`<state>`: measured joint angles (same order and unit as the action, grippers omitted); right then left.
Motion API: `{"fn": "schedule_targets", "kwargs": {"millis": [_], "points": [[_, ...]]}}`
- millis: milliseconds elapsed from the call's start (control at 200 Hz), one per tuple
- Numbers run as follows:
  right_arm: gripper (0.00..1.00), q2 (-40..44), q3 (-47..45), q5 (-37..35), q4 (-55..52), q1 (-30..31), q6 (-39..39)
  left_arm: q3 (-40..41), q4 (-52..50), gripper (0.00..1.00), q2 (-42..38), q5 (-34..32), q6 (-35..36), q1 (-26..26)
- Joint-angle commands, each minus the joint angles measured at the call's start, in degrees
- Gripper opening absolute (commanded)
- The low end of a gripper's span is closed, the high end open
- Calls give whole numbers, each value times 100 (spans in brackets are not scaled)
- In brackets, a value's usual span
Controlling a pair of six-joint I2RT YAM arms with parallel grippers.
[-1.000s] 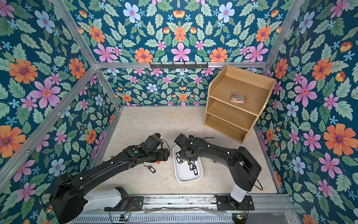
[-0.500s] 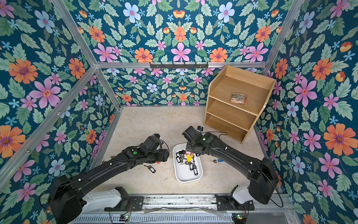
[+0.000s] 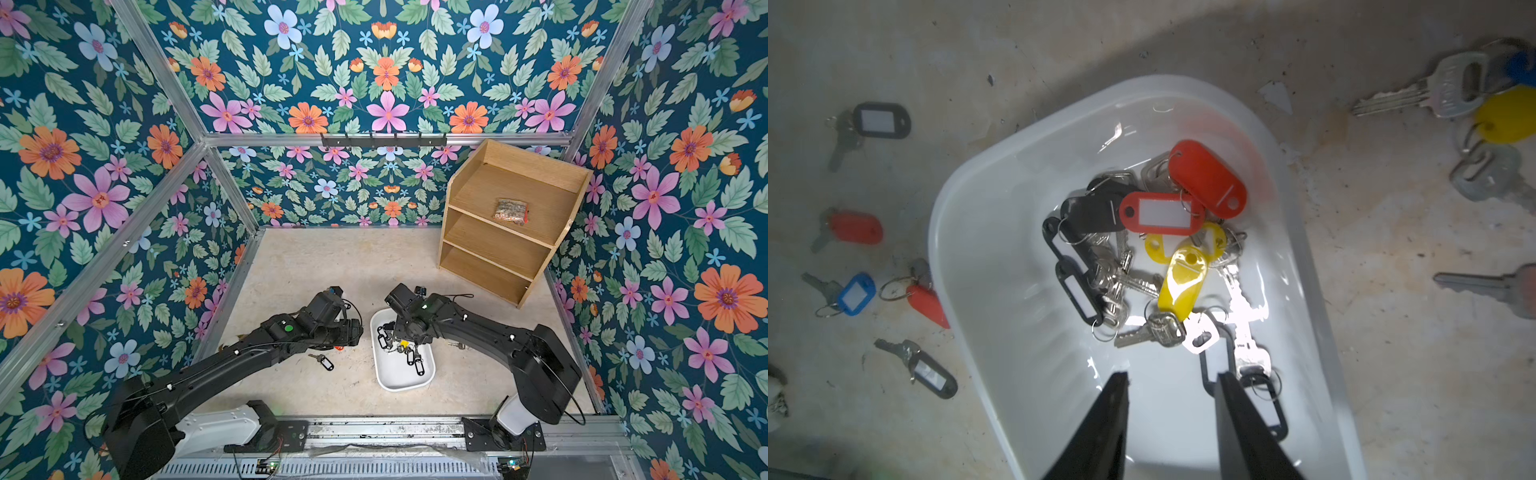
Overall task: Take the keys out of the storage box
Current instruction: Pick up the key from the storage box.
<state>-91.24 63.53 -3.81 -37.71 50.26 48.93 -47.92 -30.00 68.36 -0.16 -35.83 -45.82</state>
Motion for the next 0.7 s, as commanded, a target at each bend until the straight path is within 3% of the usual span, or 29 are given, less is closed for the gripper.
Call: {"fn": "schedule_targets", "kwargs": {"millis": [0,195,500,695], "points": [[42,-315,96,83,179,10,-66,20,7,86,-9,-54,-5,3],[45,-1014,225,21,137,7,-150,38,12,86,8,-52,-2,2],[46,-1302,105,47,303,10,-145,72,29,86,19,-30,11,3],[31,-1302,76,40,393,1,-129,61,21,86,24,-19,6,3]]}}
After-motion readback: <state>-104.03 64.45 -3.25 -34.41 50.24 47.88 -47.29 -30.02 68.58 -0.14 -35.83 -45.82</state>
